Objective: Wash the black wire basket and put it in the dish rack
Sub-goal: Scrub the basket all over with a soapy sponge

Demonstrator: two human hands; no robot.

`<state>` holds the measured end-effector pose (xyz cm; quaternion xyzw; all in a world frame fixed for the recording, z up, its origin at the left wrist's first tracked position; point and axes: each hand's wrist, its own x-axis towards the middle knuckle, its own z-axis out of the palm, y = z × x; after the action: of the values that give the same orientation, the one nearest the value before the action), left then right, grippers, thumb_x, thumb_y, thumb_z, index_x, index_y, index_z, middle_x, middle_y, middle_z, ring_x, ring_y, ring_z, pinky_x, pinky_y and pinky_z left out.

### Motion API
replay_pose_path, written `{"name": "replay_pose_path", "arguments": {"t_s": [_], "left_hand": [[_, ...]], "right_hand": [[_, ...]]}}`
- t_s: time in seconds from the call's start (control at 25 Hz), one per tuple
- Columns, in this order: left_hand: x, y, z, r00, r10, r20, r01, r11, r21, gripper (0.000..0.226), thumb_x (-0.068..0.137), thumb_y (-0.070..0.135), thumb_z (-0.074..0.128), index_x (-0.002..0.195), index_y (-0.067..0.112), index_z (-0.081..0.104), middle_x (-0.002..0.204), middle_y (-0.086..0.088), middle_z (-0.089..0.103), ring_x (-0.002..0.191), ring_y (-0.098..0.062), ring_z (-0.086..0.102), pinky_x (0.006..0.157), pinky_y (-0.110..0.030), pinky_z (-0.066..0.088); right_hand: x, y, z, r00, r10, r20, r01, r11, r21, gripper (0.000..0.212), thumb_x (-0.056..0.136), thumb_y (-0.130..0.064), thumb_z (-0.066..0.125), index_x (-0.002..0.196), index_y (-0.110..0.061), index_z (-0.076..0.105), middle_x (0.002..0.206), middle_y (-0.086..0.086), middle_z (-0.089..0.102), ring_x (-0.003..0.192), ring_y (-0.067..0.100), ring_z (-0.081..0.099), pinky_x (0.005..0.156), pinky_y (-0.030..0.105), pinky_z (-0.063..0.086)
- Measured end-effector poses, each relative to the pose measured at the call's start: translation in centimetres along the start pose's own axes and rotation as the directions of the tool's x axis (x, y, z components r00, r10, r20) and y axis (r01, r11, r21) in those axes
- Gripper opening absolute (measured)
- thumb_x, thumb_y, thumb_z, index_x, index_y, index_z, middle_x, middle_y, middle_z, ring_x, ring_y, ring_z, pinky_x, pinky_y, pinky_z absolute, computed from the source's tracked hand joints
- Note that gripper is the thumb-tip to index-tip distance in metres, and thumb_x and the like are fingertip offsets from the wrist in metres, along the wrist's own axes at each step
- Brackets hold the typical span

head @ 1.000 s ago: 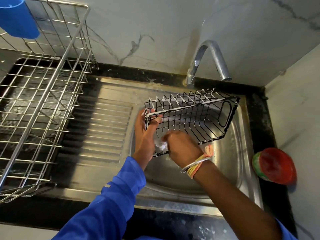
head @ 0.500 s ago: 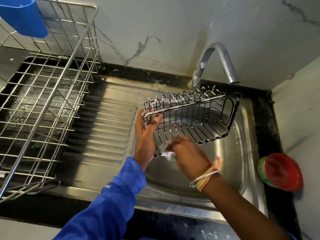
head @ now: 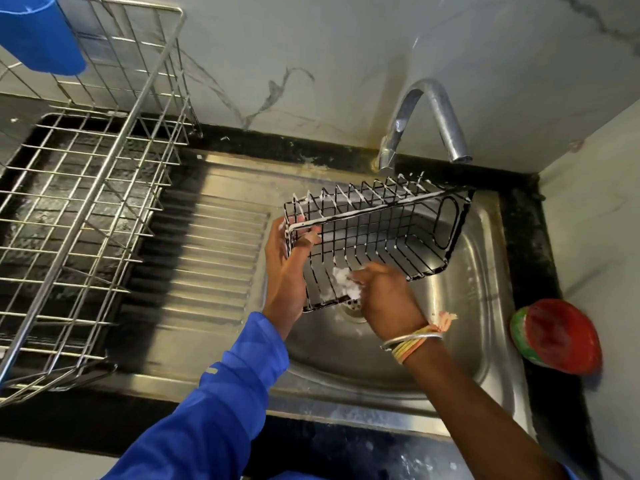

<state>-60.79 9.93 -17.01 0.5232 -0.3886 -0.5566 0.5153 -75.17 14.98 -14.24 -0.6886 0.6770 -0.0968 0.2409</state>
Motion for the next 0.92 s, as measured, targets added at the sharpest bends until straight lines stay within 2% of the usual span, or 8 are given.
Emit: {"name": "replay_pose_path", "arguments": {"t_s": [0.16, 0.32, 0.4, 0.48, 0.56, 0.68, 0.84, 0.92], "left_hand": [[-0.1, 0.4, 0.5, 1.000, 0.021, 0.010, -0.021, 1.000, 0.015, 0.062, 0.077, 0.041, 0.068, 0.124, 0.002, 0.057, 0.121, -0.028, 0.062, 0.116, -0.038, 0.062, 0.102, -0.045, 0.052], [0.1, 0.4, 0.0, 0.998, 0.057, -0.006, -0.057, 0.998, 0.012, 0.048, 0.079, 0.039, 0.068, 0.116, 0.010, 0.060, 0.118, -0.025, 0.064, 0.116, -0.041, 0.061, 0.103, -0.050, 0.051], [0.1, 0.2, 0.4, 0.999, 0.034, -0.022, -0.034, 0.999, -0.007, 0.039, 0.077, 0.041, 0.069, 0.111, 0.023, 0.061, 0.111, 0.003, 0.072, 0.110, -0.017, 0.066, 0.101, -0.042, 0.053], [-0.1, 0.2, 1.0, 0.999, 0.032, -0.016, -0.032, 0.999, 0.014, 0.043, 0.073, 0.046, 0.073, 0.112, 0.037, 0.056, 0.108, 0.033, 0.068, 0.107, 0.010, 0.061, 0.097, -0.023, 0.050], [-0.1, 0.4, 1.0, 1.000, 0.005, -0.009, -0.005, 1.000, 0.024, 0.061, 0.070, 0.054, 0.076, 0.122, 0.026, 0.058, 0.127, 0.015, 0.067, 0.121, -0.004, 0.060, 0.104, -0.030, 0.050], [0.1, 0.7, -0.1, 0.999, 0.049, 0.005, -0.049, 0.999, -0.007, 0.064, 0.074, 0.047, 0.072, 0.125, 0.013, 0.058, 0.126, -0.011, 0.064, 0.119, -0.024, 0.062, 0.100, -0.037, 0.051], [0.1, 1.3, 0.0, 0.996, 0.088, 0.006, -0.088, 0.996, -0.010, 0.048, 0.075, 0.042, 0.069, 0.116, 0.020, 0.061, 0.113, -0.004, 0.065, 0.105, -0.015, 0.062, 0.089, -0.025, 0.053], [-0.1, 1.0, 0.5, 0.993, 0.110, 0.040, -0.112, 0.993, 0.045, 0.038, 0.078, 0.039, 0.067, 0.113, 0.024, 0.060, 0.110, 0.000, 0.065, 0.106, -0.017, 0.061, 0.097, -0.039, 0.053]], "right_hand": [[-1.0, -2.6, 1.6, 0.994, -0.063, 0.089, 0.070, 0.995, -0.072, 0.029, 0.088, -0.018, 0.062, 0.115, -0.026, 0.062, 0.122, -0.001, 0.049, 0.116, 0.017, 0.041, 0.094, 0.028, 0.044], [-0.8, 0.5, 1.4, 1.000, -0.007, 0.000, 0.007, 1.000, -0.024, 0.039, 0.076, 0.000, 0.074, 0.107, -0.022, 0.071, 0.110, 0.002, 0.058, 0.097, 0.020, 0.059, 0.080, 0.027, 0.054], [-0.4, -0.5, 1.7, 0.996, 0.015, -0.087, -0.021, 0.997, -0.069, 0.038, 0.073, 0.000, 0.075, 0.106, -0.019, 0.071, 0.108, 0.005, 0.062, 0.095, 0.020, 0.062, 0.081, 0.026, 0.054], [-0.4, -3.8, 2.5, 0.998, 0.064, 0.028, -0.064, 0.998, 0.028, 0.031, 0.087, -0.005, 0.057, 0.115, -0.017, 0.065, 0.117, 0.008, 0.058, 0.106, 0.023, 0.057, 0.087, 0.030, 0.048], [-0.9, -4.6, 2.5, 0.991, 0.092, 0.096, -0.098, 0.994, 0.057, 0.027, 0.092, -0.008, 0.051, 0.115, -0.016, 0.062, 0.118, 0.008, 0.057, 0.107, 0.025, 0.056, 0.086, 0.032, 0.046], [0.1, 1.1, -0.3, 0.961, 0.275, -0.028, -0.275, 0.961, 0.018, 0.028, 0.089, -0.004, 0.058, 0.114, -0.014, 0.067, 0.116, 0.006, 0.062, 0.101, 0.023, 0.060, 0.085, 0.029, 0.049], [1.0, 1.8, 0.4, 0.960, 0.270, -0.080, -0.278, 0.954, -0.112, 0.037, 0.086, -0.006, 0.062, 0.120, -0.020, 0.064, 0.116, 0.006, 0.060, 0.098, 0.018, 0.060, 0.080, 0.030, 0.055], [0.2, -1.5, 2.4, 0.986, 0.165, 0.021, -0.165, 0.986, -0.011, 0.038, 0.081, -0.003, 0.067, 0.116, -0.019, 0.063, 0.116, 0.004, 0.059, 0.100, 0.019, 0.060, 0.084, 0.031, 0.055]]}}
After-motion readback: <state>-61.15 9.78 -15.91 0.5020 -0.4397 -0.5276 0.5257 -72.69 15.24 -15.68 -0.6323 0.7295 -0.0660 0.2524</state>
